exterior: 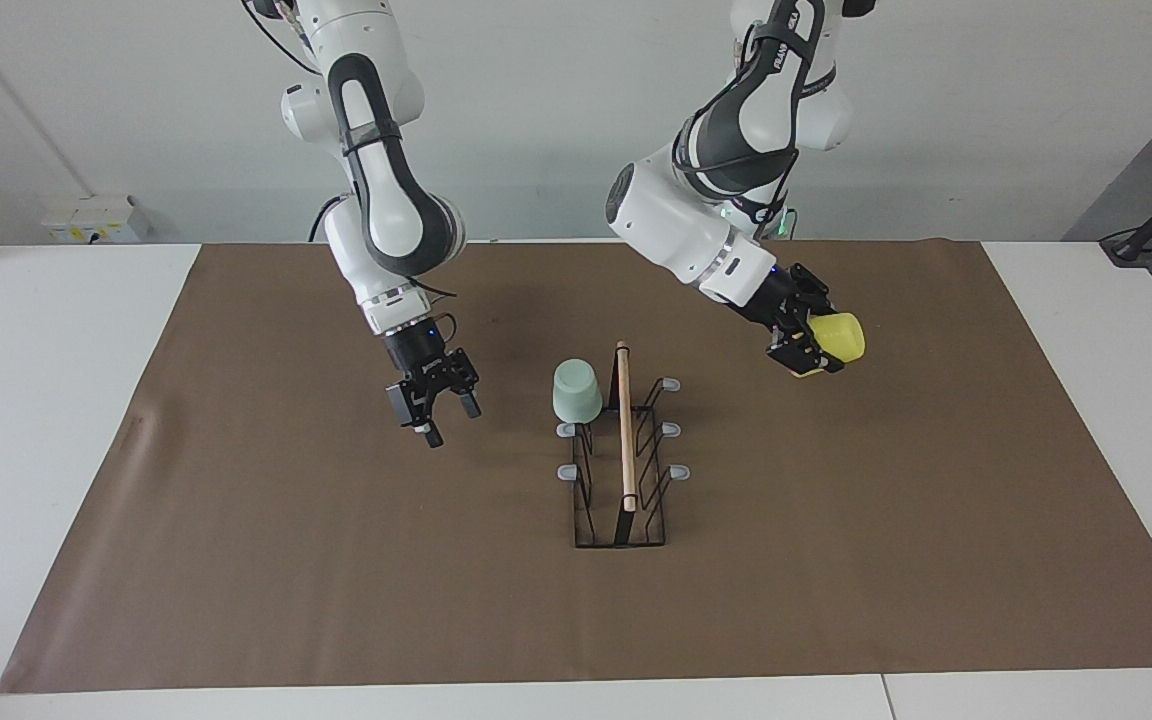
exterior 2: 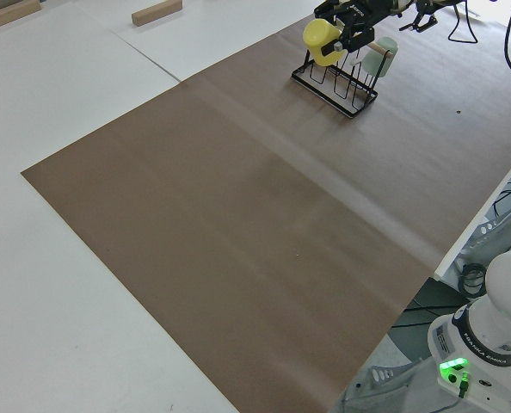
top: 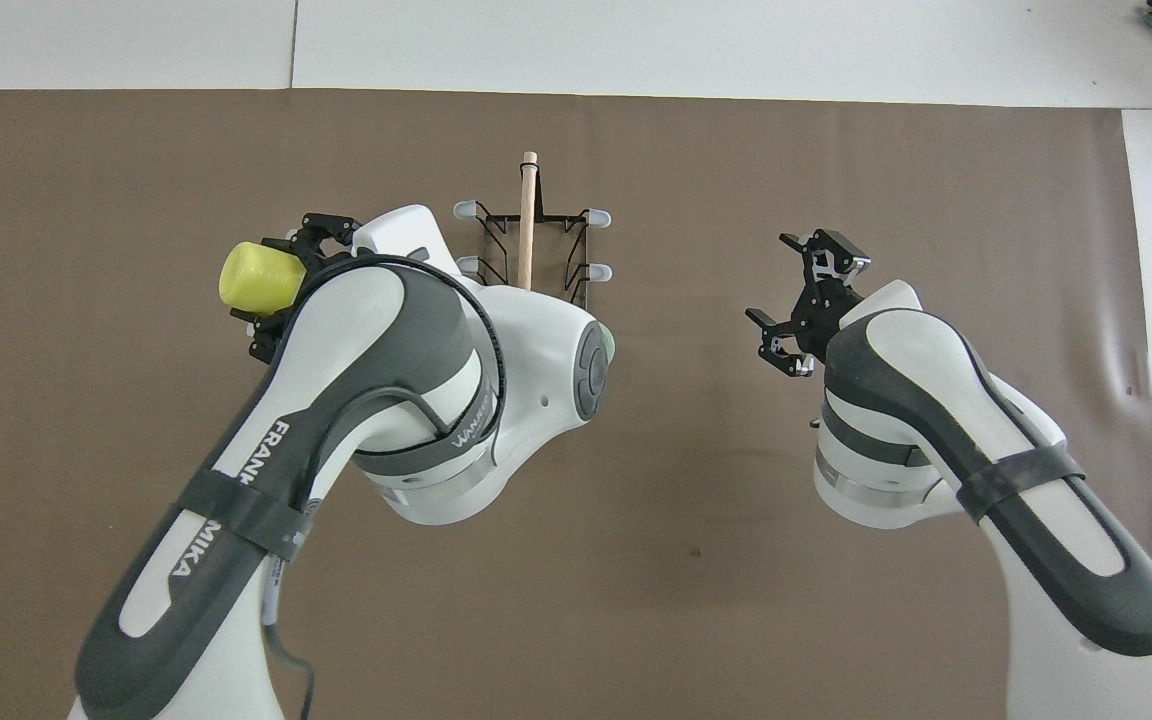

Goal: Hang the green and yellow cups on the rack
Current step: 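Lower the yellow cup onto a rack peg while the right gripper withdraws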

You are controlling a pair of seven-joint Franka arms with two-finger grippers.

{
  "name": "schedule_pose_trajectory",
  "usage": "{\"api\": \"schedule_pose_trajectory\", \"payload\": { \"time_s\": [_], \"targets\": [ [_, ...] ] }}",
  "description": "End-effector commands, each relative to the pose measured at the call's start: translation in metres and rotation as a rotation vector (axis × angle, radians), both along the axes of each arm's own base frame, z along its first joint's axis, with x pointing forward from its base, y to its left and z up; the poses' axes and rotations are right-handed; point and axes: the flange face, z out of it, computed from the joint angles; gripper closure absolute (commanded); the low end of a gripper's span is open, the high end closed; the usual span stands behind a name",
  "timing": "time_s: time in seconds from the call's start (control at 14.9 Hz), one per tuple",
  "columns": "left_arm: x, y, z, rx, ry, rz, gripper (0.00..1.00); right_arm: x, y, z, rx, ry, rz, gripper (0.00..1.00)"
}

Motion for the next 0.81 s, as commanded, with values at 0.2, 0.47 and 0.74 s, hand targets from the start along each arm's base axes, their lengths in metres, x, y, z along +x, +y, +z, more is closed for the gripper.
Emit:
{"api": "schedule_pose_trajectory", "payload": {
  "time_s": [0.2,0.47,0.74],
  "targets": [
    [-0.016,-0.043,-0.019,0.052,-0.04,0.021,1.0,0.029,-0.055,0.008,-0.214,-0.049,0.338,0.0],
    [-0.034,-0.068,-0.025,0.05,-0.032,-0.024,1.0,0.038,-0.097,0.017,-0.327,0.0,0.552,0.0],
    [-0.038,-0.081,-0.03,0.032,-0.036,-0.083,1.0,0.058,-0.132,0.051,-0.415,0.077,0.655,0.0]
  ]
}}
